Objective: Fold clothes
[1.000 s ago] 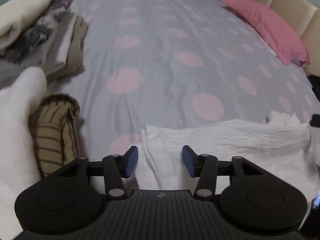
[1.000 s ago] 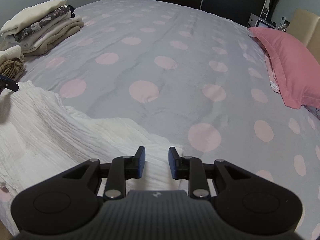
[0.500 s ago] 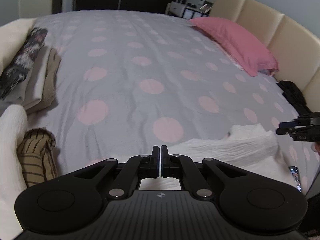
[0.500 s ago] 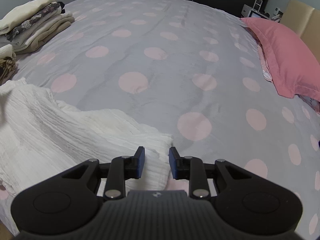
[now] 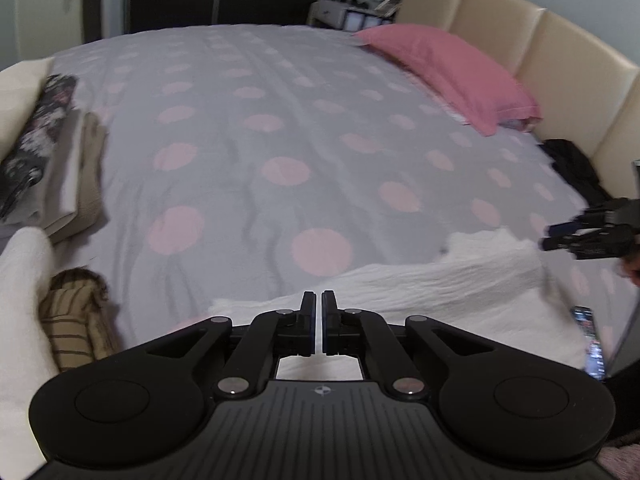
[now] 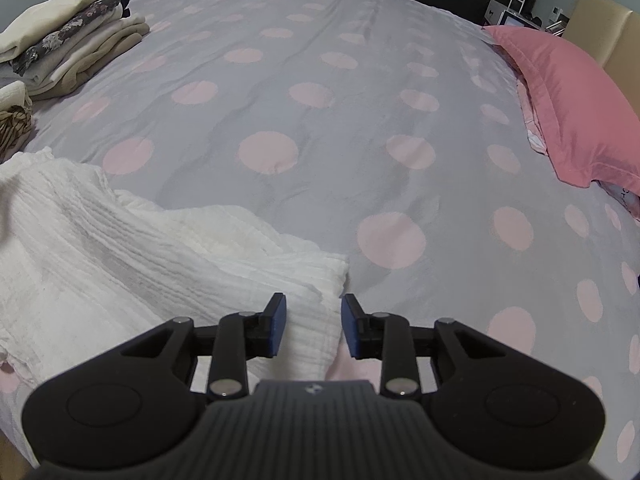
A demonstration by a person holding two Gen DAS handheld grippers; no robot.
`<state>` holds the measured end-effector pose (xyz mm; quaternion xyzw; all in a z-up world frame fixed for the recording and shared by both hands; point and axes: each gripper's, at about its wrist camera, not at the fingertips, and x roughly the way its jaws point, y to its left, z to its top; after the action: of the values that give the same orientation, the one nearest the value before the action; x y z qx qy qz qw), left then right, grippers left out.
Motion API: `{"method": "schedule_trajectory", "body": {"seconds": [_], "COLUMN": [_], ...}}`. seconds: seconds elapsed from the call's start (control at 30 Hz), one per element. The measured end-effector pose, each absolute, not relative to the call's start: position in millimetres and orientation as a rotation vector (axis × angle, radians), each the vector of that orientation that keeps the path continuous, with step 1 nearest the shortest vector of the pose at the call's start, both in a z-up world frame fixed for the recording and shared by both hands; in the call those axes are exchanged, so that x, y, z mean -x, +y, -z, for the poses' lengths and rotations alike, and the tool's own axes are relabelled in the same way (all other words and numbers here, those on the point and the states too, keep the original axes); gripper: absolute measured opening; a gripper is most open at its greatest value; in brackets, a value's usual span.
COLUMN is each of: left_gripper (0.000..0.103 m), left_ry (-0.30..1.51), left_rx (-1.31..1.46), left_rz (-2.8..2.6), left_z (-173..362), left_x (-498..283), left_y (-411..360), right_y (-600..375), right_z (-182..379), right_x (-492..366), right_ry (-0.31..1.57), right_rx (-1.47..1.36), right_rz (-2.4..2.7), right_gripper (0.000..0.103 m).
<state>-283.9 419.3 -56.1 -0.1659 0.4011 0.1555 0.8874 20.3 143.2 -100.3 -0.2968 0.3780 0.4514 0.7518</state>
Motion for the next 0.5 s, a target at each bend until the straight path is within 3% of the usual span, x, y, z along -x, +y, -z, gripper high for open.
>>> {"method": "schedule_trajectory", "body": {"seconds": [0.03, 0.1, 0.17, 0.5], "left_gripper": [0.016, 0.042, 0.050, 0.053], "left_ry": [0.836, 0.824, 0.809, 0.921], "left_rx": [0.344, 0.349, 0.369, 0.608], "left_rz": [-0.343, -0.392, -0.436, -0.547], "left_z": [59, 63, 66, 114], "left_x": [284, 285, 286, 289], "left_y": [423, 431, 441, 490], "right_y": [144, 145, 147, 158], "right_z": [101, 102, 103, 114], "right_x": [-20, -18, -17, -12], "right_ry": [0.827, 0.831, 0.834, 0.859], "right_rx": [0.650, 0.654, 0.657, 0.679], "right_rz": [-0.990, -0.998, -1.006, -1.023], "right_gripper": [0.034, 0.035, 0.036, 0.039]}}
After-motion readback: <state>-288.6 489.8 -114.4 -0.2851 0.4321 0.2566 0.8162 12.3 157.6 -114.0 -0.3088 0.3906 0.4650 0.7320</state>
